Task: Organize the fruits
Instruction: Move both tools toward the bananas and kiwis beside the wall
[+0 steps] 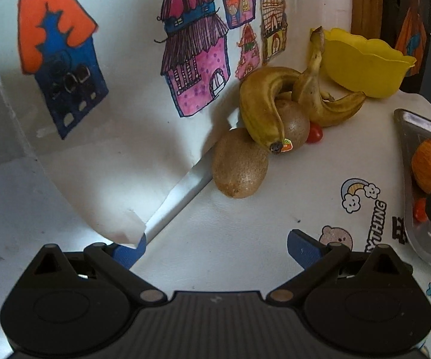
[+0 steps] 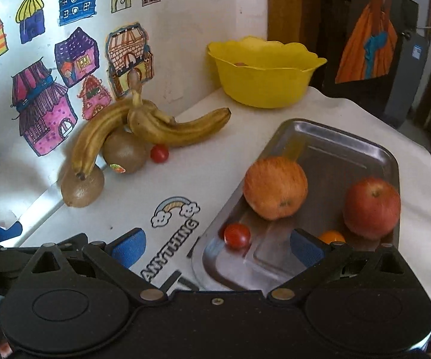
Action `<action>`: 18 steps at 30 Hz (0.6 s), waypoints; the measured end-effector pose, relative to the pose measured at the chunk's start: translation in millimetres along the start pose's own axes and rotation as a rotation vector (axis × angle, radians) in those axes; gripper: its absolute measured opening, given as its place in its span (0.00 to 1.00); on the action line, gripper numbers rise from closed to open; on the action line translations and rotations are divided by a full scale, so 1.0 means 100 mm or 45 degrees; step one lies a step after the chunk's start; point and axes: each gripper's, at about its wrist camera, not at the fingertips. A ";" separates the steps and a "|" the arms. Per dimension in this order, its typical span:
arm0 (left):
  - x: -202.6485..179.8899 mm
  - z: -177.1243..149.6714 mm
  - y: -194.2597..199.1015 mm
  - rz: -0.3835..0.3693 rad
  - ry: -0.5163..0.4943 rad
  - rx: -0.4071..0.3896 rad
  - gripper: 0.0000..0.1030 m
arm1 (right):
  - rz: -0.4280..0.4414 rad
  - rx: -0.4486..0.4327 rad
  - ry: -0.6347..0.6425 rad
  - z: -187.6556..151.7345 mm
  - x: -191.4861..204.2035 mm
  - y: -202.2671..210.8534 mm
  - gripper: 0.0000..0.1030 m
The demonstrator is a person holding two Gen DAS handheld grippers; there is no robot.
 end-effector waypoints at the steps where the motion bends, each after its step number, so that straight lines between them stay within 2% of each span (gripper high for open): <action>1: 0.00 0.00 -0.01 -0.010 0.007 -0.004 0.99 | 0.009 -0.003 0.013 0.02 0.00 -0.02 0.99; 6: -0.03 0.03 -0.03 -0.074 0.021 -0.037 0.99 | 0.070 -0.004 0.085 0.14 0.01 -0.16 0.99; 10: -0.07 0.07 -0.04 -0.113 0.021 -0.067 0.99 | 0.165 -0.004 0.133 0.28 0.01 -0.30 0.99; 12: -0.10 0.09 -0.06 -0.111 0.015 -0.074 0.99 | 0.214 0.007 0.142 0.34 0.00 -0.37 0.99; 18: -0.18 0.16 -0.12 -0.098 0.014 -0.075 0.99 | 0.246 -0.001 0.180 0.54 0.01 -0.51 0.99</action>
Point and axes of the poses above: each gripper's, at about its wrist camera, not at the fingertips, and y roughly against the way its jaws point, x to its left, z to its top, and after that the axes turned 6 degrees about -y, right-handed
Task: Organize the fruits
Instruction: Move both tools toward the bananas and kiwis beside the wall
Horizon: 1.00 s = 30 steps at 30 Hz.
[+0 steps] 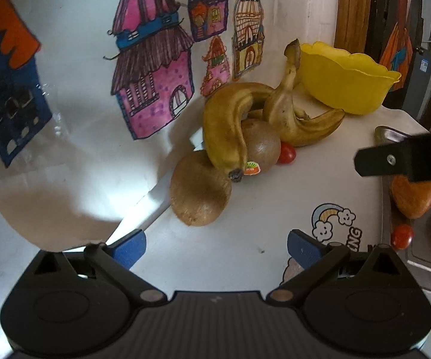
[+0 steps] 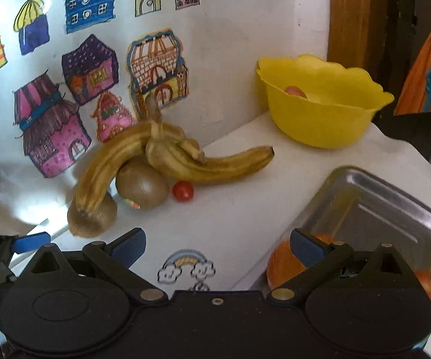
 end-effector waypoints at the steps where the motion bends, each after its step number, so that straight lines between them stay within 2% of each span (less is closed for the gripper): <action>1: -0.01 0.01 0.00 0.002 0.000 0.000 0.99 | 0.001 -0.006 0.007 0.03 0.00 -0.02 0.99; 10: -0.03 0.06 -0.14 0.045 0.009 0.026 0.99 | -0.031 0.009 0.025 0.11 -0.07 -0.21 0.99; 22: -0.13 0.16 -0.23 0.152 0.117 0.034 0.99 | -0.052 0.008 0.057 0.13 -0.06 -0.25 0.99; 25: -0.16 0.15 -0.22 0.141 0.129 0.013 0.97 | -0.043 -0.013 0.056 0.17 -0.06 -0.24 0.99; 30: -0.17 0.14 -0.20 0.086 0.125 -0.028 0.92 | 0.034 -0.060 0.105 0.32 0.01 -0.23 0.99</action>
Point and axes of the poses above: each gripper's, at about its wrist camera, not at the fingertips, and y roughly against the way its jaws point, x to its left, z to its top, and after that the axes turned 6 degrees about -y, right-handed
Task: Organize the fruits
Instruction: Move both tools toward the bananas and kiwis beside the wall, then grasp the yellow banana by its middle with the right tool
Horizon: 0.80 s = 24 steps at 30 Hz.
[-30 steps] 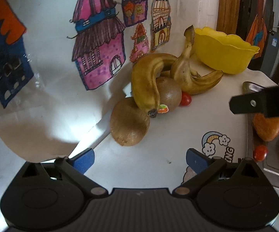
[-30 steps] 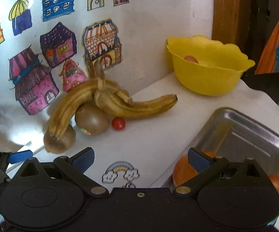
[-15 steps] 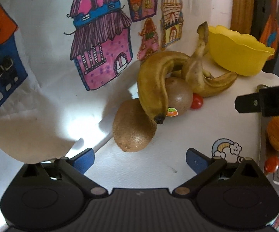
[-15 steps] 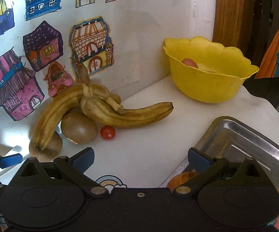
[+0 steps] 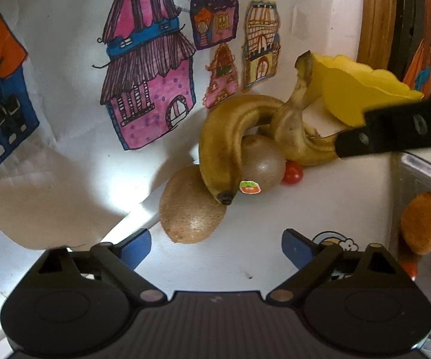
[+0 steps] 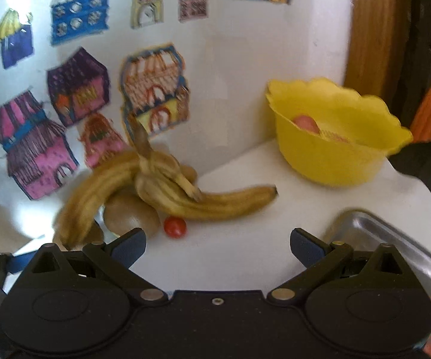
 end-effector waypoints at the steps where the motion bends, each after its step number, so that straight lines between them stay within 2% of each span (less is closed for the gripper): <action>1: 0.00 0.00 0.00 -0.012 0.004 -0.007 0.91 | 0.018 -0.004 0.011 0.03 0.02 -0.01 0.99; 5: 0.02 -0.01 0.02 -0.011 0.002 -0.029 0.86 | 0.115 -0.023 0.038 0.15 0.13 -0.08 0.98; 10: -0.05 0.06 0.00 0.042 -0.032 -0.054 0.84 | 0.181 -0.052 0.060 0.30 0.27 -0.22 0.89; 12: -0.09 0.08 -0.01 0.071 -0.082 -0.075 0.84 | 0.194 -0.064 0.079 0.35 0.32 -0.28 0.85; 14: -0.12 0.10 -0.03 0.065 -0.124 -0.060 0.88 | 0.215 -0.054 0.083 0.38 0.35 -0.34 0.85; 17: -0.11 0.06 -0.02 0.057 -0.150 -0.055 0.88 | 0.230 -0.043 0.111 0.38 0.39 -0.39 0.82; 22: -0.03 0.05 -0.03 0.071 -0.164 -0.054 0.85 | 0.260 -0.057 0.082 0.45 0.40 -0.45 0.66; 24: -0.01 0.06 -0.04 0.071 -0.172 -0.049 0.82 | 0.254 -0.062 0.082 0.44 0.40 -0.44 0.54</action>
Point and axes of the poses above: each gripper's, at about its wrist camera, not at the fingertips, and y roughly against the way its jaws point, x to its left, z to its top, and after that the axes turned 6 degrees about -y, right-handed
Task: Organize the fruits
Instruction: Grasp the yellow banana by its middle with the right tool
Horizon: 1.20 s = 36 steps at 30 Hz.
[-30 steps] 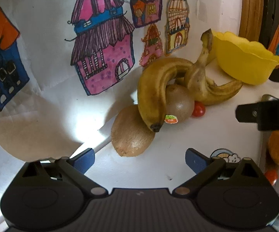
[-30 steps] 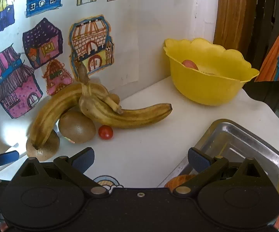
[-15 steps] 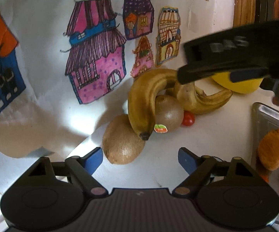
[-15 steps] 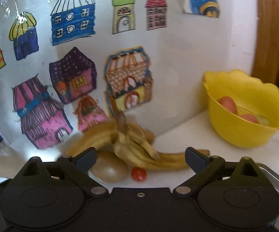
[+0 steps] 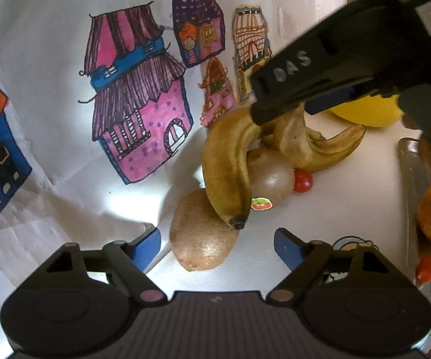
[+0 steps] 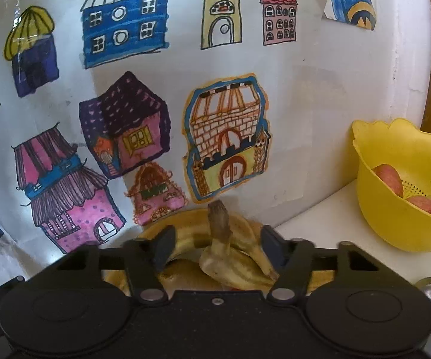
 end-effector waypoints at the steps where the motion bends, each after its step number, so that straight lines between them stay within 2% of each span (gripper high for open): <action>1: 0.00 0.00 -0.01 0.002 -0.006 0.003 0.81 | -0.002 0.000 -0.002 -0.02 0.00 0.01 0.51; 4: 0.02 0.00 -0.01 0.004 0.013 0.022 0.81 | -0.010 0.013 -0.005 -0.08 -0.02 0.03 0.39; 7: 0.00 -0.01 0.00 0.001 0.029 0.023 0.72 | 0.002 0.002 -0.002 -0.17 -0.03 0.11 0.32; 11: -0.04 -0.01 -0.06 0.017 0.036 0.008 0.67 | -0.008 -0.011 -0.037 -0.27 -0.09 0.23 0.23; 13: -0.04 -0.01 -0.07 0.014 0.028 0.011 0.67 | -0.008 -0.019 -0.053 -0.27 -0.11 0.25 0.23; 15: -0.03 -0.01 -0.08 0.012 0.019 0.021 0.67 | -0.016 -0.030 -0.067 -0.28 -0.11 0.24 0.35; 17: 0.00 0.01 -0.07 -0.002 0.030 0.033 0.67 | -0.006 -0.046 -0.088 -0.27 -0.10 0.27 0.41; 22: 0.07 0.07 -0.05 -0.049 0.070 0.070 0.68 | 0.007 -0.104 -0.103 -0.09 -0.01 0.22 0.41; 25: 0.10 0.10 -0.06 -0.038 0.069 0.077 0.64 | -0.003 -0.118 -0.072 0.00 0.07 0.20 0.34; 26: 0.11 0.11 -0.07 -0.024 0.068 0.081 0.60 | -0.016 -0.126 -0.058 0.01 0.09 0.20 0.22; 29: 0.16 0.14 -0.09 -0.013 0.068 0.094 0.55 | -0.046 -0.142 -0.045 -0.02 0.10 0.23 0.16; 36: 0.19 0.08 -0.04 -0.070 0.061 0.081 0.55 | -0.085 -0.150 -0.085 -0.31 0.11 0.51 0.15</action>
Point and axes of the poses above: each gripper's, at about its wrist camera, not at the fingertips, and y roughly against the way its jaws point, x to its left, z to its top, and after that the axes turned 6 degrees about -y, right-handed
